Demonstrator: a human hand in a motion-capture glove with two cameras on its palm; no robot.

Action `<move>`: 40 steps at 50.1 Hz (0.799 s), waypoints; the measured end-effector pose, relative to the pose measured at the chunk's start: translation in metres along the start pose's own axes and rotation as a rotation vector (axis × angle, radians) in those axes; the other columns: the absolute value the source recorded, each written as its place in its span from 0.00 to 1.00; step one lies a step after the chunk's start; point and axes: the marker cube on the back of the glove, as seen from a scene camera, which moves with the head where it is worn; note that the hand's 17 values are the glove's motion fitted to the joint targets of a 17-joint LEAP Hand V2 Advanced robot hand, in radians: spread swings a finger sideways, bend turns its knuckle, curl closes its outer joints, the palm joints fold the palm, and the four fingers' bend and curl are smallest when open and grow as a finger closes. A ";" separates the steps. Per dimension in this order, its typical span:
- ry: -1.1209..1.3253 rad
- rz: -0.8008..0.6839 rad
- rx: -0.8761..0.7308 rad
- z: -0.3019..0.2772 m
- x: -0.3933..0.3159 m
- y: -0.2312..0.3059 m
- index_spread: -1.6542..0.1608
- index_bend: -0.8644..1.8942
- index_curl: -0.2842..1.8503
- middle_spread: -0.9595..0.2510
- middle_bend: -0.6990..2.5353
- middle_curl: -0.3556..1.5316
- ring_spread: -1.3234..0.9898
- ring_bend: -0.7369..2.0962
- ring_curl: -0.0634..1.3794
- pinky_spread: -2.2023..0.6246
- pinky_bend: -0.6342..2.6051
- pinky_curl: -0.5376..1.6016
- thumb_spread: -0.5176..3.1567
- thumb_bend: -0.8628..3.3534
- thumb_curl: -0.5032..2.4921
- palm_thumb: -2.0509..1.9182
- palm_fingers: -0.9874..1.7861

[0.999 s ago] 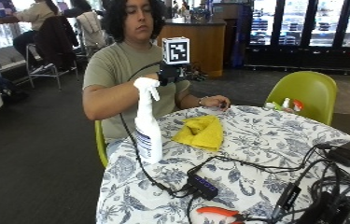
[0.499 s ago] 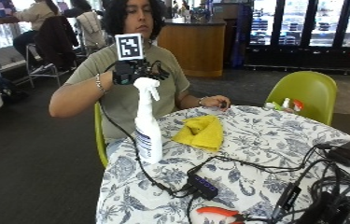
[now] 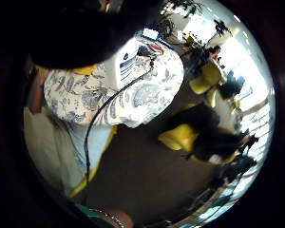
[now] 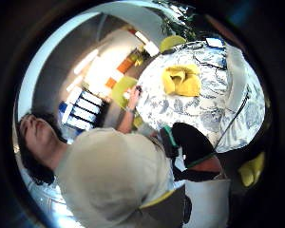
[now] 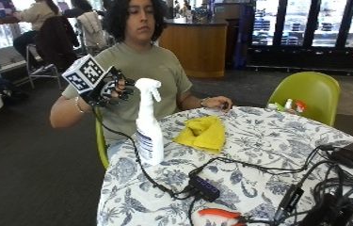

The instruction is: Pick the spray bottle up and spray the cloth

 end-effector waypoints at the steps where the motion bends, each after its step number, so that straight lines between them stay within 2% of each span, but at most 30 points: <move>1: -0.038 0.022 0.023 0.003 0.002 0.000 0.68 0.36 0.24 0.74 0.28 0.37 0.52 0.40 0.26 0.85 0.28 0.41 0.44 0.21 0.28 0.67 0.50; 12: -0.431 0.251 0.257 0.028 0.025 -0.022 0.70 0.34 0.22 0.77 0.29 0.38 0.54 0.42 0.27 0.84 0.32 0.42 0.44 0.22 0.30 0.72 0.56; 19: -0.512 0.355 0.332 0.033 0.054 -0.057 0.71 0.34 0.22 0.78 0.29 0.39 0.54 0.43 0.28 0.83 0.32 0.43 0.44 0.21 0.30 0.73 0.56; 26: -0.608 0.422 0.496 0.041 0.080 -0.115 0.73 0.34 0.22 0.80 0.30 0.39 0.55 0.43 0.29 0.83 0.31 0.43 0.43 0.20 0.31 0.73 0.52; 32: -0.725 0.440 0.365 0.043 0.078 -0.134 0.75 0.34 0.21 0.82 0.31 0.39 0.56 0.43 0.29 0.82 0.30 0.42 0.41 0.20 0.31 0.72 0.49; 40: -0.691 0.389 0.369 0.051 0.084 -0.162 0.77 0.34 0.20 0.83 0.30 0.39 0.57 0.45 0.30 0.81 0.31 0.42 0.40 0.20 0.30 0.71 0.50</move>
